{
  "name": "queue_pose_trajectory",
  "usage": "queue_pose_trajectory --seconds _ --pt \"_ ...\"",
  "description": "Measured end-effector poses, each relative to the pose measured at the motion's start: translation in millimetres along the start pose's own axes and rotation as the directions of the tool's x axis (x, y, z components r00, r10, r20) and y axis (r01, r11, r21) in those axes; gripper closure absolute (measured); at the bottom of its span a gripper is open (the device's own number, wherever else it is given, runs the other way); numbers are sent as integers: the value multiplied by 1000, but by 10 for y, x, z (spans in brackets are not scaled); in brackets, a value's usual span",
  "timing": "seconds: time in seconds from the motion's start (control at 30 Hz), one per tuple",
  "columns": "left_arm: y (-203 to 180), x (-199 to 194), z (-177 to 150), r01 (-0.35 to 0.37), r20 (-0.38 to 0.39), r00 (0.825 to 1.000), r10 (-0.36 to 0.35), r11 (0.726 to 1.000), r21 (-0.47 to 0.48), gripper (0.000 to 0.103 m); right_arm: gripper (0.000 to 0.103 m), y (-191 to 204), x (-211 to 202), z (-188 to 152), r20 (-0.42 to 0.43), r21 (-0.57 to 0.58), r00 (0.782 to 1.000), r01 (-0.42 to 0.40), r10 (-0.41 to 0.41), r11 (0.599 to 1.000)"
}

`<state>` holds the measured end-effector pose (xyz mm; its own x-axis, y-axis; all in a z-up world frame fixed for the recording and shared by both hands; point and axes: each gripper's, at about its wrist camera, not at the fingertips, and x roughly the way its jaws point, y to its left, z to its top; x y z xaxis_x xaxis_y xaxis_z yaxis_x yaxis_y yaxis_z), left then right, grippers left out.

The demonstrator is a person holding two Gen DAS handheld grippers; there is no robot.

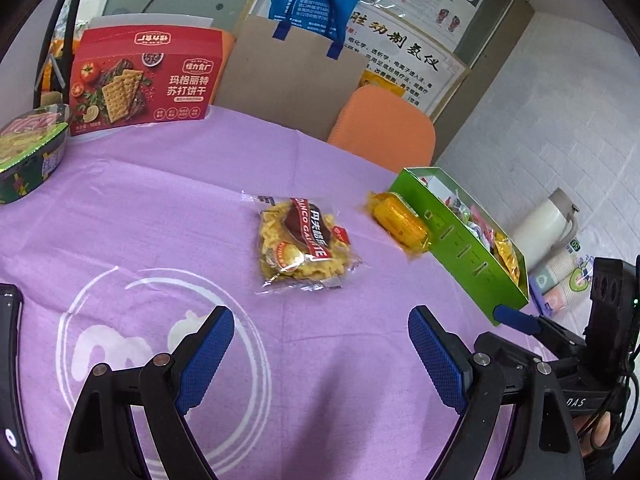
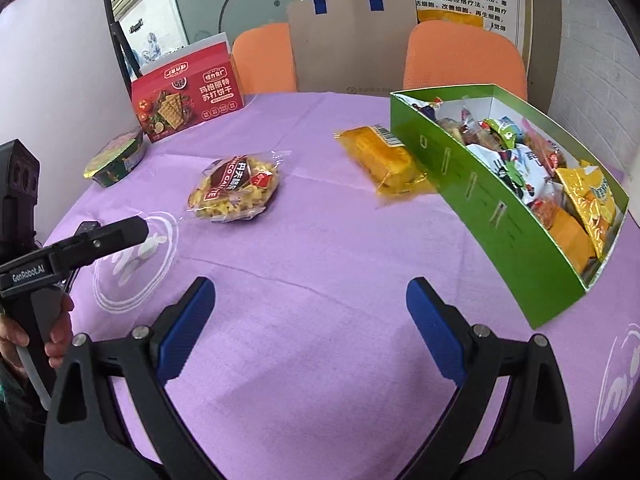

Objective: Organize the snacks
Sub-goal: 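Move both tools to the Danco Galette cracker bag, then grasp the Danco Galette cracker bag with the left and right tools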

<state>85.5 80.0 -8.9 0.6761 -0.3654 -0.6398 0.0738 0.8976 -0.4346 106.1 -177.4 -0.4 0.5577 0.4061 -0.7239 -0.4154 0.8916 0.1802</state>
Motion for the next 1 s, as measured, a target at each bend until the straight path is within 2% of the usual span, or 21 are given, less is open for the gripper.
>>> queue_pose_trajectory --seconds 0.27,0.4,0.6,0.7,0.8,0.87,0.93,1.0 --pt "322 241 328 53 -19 998 -55 995 -79 13 7 141 372 198 -34 39 997 -73 74 997" --pt "424 388 456 81 -44 995 -87 990 -118 23 8 226 521 300 -38 36 995 -94 96 995" --pt "452 594 590 96 -75 992 -106 987 -129 38 18 274 767 420 -50 91 987 -148 153 985" --pt "474 659 586 98 -89 990 -110 986 -137 38 25 290 852 453 -53 111 983 -169 176 979" --pt "487 702 562 98 -102 988 -113 986 -138 41 27 312 929 484 -54 122 980 -182 190 976" --pt "500 731 550 103 -112 987 -119 985 -139 46 32 317 980 484 -62 125 979 -187 196 974" --pt "505 762 548 108 -125 984 -125 985 -137 51 41 313 1026 473 -72 131 976 -193 204 972" --pt "494 782 537 109 -133 983 -126 986 -130 55 44 302 1065 458 -81 140 973 -205 218 969"
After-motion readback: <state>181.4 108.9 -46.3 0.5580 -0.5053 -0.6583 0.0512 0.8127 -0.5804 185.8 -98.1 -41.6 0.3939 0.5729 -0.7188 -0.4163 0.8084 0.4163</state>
